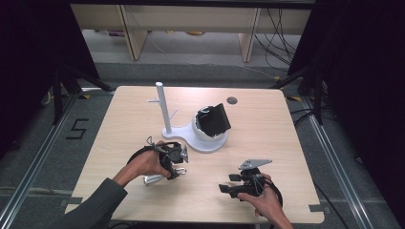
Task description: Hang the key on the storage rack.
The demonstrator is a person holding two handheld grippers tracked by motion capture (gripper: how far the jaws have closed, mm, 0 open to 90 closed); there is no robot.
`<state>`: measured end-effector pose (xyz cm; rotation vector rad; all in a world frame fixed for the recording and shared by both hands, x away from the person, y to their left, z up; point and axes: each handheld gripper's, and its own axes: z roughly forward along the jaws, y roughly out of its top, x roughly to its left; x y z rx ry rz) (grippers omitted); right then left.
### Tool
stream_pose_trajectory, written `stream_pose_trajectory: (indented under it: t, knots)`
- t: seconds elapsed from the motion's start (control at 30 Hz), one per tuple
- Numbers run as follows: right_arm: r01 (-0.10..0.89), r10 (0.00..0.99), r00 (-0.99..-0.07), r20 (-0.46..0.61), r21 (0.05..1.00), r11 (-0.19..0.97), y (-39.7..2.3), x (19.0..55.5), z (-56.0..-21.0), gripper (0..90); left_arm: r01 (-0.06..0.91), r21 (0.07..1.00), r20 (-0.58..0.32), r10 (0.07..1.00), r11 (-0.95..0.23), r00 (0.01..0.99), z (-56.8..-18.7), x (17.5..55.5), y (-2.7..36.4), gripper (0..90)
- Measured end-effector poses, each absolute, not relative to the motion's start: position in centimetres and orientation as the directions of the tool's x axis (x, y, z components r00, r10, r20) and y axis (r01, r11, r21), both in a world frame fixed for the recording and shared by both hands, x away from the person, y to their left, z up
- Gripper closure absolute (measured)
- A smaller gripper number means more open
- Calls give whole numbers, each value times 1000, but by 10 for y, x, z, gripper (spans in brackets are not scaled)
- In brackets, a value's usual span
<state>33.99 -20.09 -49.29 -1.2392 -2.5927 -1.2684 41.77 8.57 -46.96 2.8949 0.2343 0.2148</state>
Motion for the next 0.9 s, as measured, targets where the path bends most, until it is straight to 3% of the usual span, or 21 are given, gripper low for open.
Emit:
stream_pose_trajectory:
  t: [0.17,0.43,0.7,0.77,0.9]
  knots:
    - [658,647,-688,328,657,368,-200,339,-493,357,144,196,102,166,-970,981,-476,421,83,441]
    - [661,647,-688,330,654,369,-200,340,-493,353,129,165,80,143,-978,986,-478,422,80,547]
    - [666,646,-685,335,649,369,-199,338,-493,350,215,83,1,216,-973,976,-478,428,78,668]
    - [656,642,-693,328,656,373,-200,340,-493,349,232,68,-9,232,-970,973,-478,430,77,735]
    - [670,647,-683,340,644,369,-199,338,-493,349,245,28,-10,245,-969,970,-478,433,72,749]
